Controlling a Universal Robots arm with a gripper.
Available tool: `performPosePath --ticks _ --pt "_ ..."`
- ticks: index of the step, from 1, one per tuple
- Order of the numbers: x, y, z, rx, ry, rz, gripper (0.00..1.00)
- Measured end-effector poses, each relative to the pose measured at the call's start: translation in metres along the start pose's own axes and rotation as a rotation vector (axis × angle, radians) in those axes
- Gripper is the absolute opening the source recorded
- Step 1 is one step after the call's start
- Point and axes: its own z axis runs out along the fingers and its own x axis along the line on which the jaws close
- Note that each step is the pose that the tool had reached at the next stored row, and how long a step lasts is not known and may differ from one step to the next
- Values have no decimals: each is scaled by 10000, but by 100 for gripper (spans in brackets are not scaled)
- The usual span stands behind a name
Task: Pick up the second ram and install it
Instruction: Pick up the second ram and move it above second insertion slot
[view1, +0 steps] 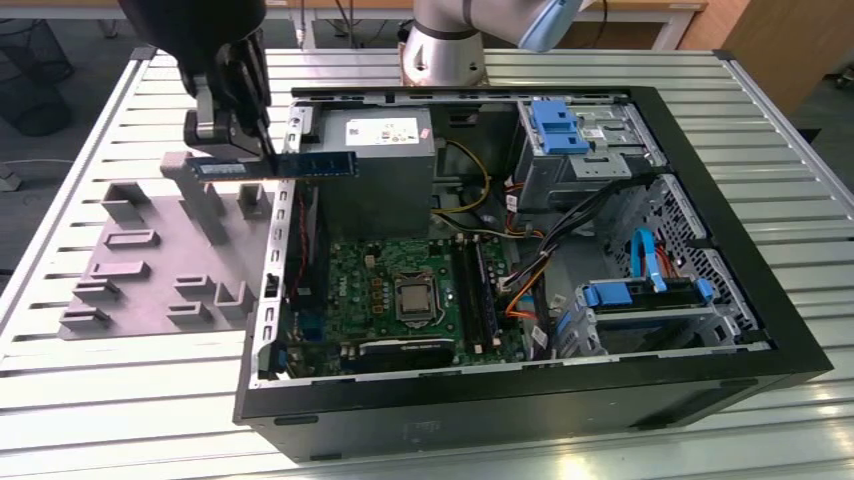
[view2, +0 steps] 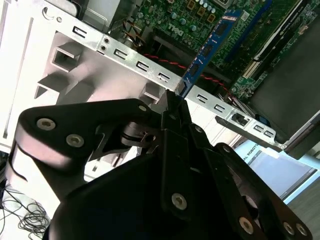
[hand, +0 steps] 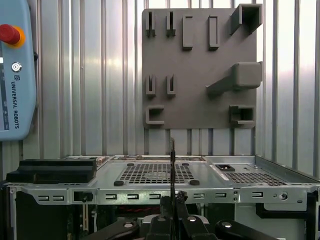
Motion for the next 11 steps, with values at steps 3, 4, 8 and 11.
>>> performPosePath --ticks 3,4,8,11 --pt "0 -30 0 -2 1 -13 14" --pt "-1 -47 1 0 0 -12 14" --pt "-1 -96 4 -1 2 50 14" --pt "-2 -131 9 0 5 128 14"
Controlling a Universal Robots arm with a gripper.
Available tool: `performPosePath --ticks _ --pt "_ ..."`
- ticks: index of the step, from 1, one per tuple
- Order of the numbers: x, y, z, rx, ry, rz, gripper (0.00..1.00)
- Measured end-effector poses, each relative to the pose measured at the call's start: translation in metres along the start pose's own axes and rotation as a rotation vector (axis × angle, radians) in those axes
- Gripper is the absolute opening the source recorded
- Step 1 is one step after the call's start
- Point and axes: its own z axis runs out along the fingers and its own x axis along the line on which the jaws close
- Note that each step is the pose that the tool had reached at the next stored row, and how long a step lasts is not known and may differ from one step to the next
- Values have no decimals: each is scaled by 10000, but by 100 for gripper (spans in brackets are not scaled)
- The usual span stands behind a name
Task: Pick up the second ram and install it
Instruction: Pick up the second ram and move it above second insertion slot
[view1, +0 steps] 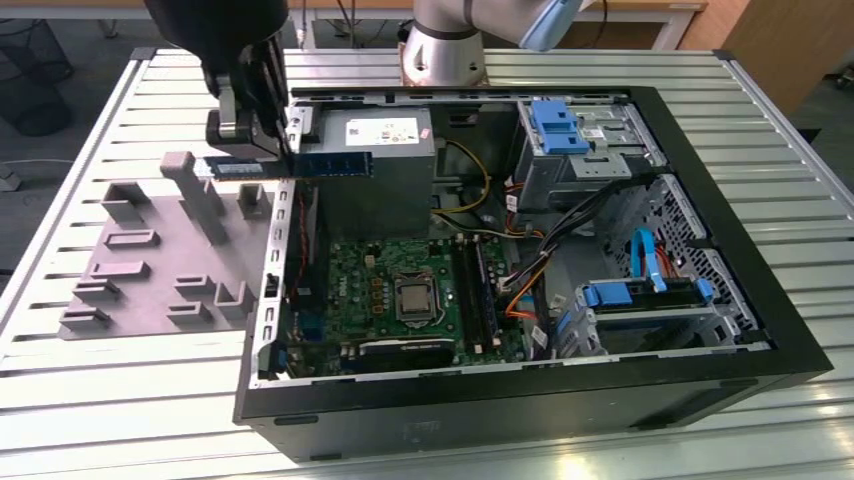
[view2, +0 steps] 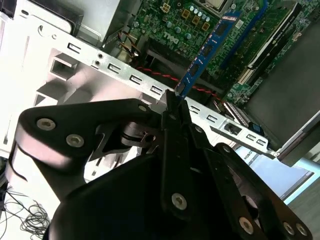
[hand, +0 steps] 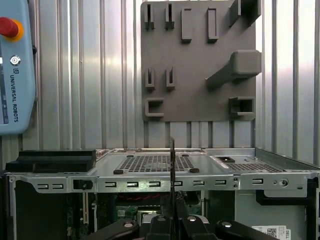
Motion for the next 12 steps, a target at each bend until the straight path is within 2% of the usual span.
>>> performPosePath --ticks 12 --pt "-3 -87 6 -1 2 55 14"
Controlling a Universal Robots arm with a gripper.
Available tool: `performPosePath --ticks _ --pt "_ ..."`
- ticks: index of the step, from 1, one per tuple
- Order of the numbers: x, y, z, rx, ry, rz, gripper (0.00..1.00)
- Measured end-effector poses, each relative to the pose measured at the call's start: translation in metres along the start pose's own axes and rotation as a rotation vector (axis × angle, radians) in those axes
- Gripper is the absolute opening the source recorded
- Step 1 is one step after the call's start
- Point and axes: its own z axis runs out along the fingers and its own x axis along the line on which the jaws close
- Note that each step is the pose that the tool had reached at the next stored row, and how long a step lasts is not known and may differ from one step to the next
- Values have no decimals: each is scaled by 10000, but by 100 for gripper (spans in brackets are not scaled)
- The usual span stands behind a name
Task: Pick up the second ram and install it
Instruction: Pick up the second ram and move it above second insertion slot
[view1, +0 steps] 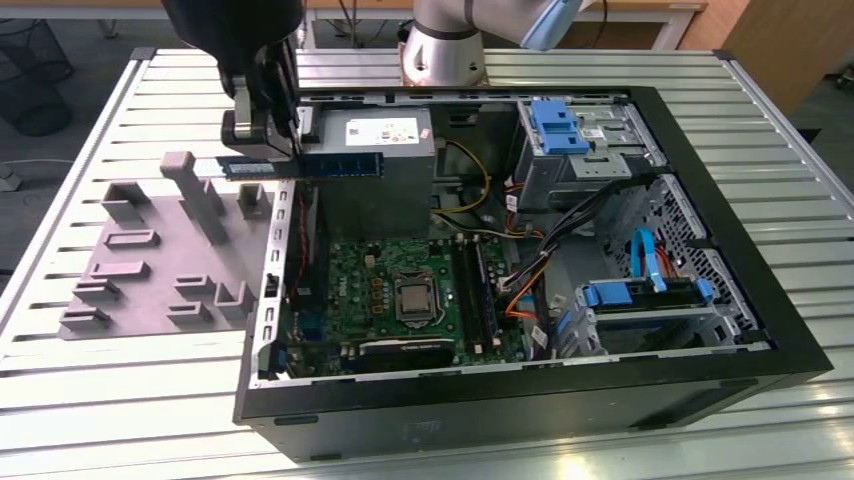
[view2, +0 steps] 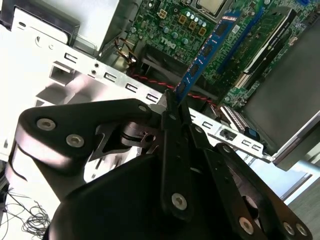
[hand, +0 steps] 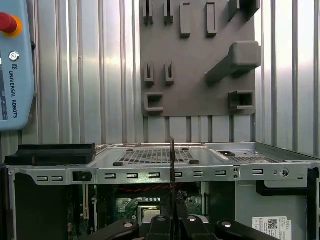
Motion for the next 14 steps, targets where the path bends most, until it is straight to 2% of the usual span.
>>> performPosePath --ticks 14 --pt "-4 -120 5 0 0 1 14"
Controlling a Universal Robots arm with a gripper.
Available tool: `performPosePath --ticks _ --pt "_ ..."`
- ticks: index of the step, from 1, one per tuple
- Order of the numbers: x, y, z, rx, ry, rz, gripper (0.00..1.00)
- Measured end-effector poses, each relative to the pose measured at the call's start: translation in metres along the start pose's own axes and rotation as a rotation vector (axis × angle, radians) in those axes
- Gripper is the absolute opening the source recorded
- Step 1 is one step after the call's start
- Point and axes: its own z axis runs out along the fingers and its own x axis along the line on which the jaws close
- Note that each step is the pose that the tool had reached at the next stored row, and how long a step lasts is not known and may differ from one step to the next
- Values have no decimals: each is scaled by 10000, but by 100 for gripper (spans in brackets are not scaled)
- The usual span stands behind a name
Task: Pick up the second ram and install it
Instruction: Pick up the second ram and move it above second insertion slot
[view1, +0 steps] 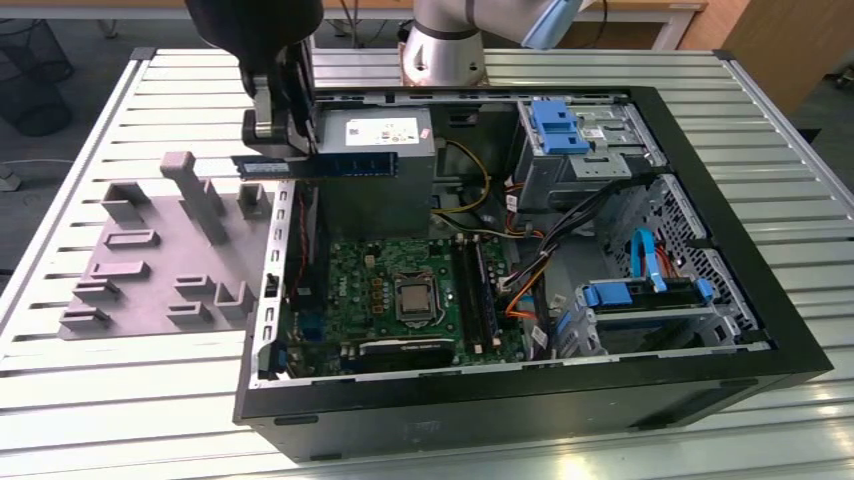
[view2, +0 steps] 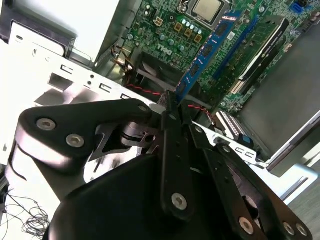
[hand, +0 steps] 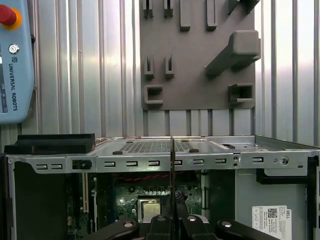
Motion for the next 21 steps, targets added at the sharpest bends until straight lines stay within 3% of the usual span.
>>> performPosePath --ticks 21 --pt "-5 -157 6 0 -1 0 14"
